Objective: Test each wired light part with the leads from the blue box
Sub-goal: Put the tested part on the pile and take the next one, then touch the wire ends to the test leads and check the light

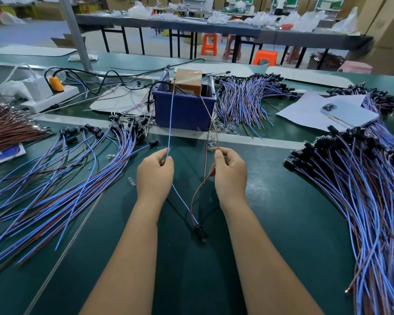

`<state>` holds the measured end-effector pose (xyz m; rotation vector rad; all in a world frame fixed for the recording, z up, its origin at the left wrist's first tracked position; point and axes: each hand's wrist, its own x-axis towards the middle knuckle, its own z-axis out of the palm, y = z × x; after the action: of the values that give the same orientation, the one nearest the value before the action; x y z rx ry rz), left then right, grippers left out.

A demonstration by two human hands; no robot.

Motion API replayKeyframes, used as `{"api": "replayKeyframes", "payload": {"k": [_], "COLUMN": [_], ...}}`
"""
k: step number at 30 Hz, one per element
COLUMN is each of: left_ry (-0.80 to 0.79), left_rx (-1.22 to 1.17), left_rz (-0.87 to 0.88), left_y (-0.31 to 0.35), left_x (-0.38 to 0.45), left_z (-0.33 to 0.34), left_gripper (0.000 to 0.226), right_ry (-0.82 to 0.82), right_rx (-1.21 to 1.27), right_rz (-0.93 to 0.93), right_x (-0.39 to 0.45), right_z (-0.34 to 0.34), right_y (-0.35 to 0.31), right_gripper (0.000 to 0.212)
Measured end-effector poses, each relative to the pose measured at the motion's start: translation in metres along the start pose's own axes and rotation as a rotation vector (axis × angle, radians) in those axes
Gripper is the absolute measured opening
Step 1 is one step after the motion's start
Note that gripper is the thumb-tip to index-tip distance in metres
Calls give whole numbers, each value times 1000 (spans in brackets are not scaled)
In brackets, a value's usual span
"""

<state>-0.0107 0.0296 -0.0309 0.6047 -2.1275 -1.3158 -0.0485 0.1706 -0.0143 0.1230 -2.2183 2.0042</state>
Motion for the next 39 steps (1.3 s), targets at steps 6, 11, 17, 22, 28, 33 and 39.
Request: {"api": "replayKeyframes", "payload": {"k": [6, 11, 17, 22, 28, 33, 39], "left_ry": [-6, -5, 11, 18, 13, 12, 5], "left_rx": [34, 22, 10, -1, -18, -29, -27], "left_rz": [-2, -21, -24, -14, -7, -9, -5], "left_y": [1, 0, -2, -2, -2, -1, 0], "left_x": [1, 3, 5, 6, 5, 5, 5], "left_z": [0, 1, 2, 2, 1, 1, -1], "left_gripper": [38, 38, 38, 38, 38, 38, 38], "right_ry": [-7, -13, -15, -7, -4, -8, -11], "right_rx": [-11, -27, -35, -43, -34, -38, -37], "right_rz": [3, -2, -10, -9, -20, -24, -19], "right_x": [1, 1, 1, 1, 2, 2, 1], "right_z": [0, 0, 0, 1, 1, 0, 1], "right_y": [1, 2, 3, 2, 4, 4, 3], "right_gripper": [15, 16, 16, 17, 16, 16, 16]}}
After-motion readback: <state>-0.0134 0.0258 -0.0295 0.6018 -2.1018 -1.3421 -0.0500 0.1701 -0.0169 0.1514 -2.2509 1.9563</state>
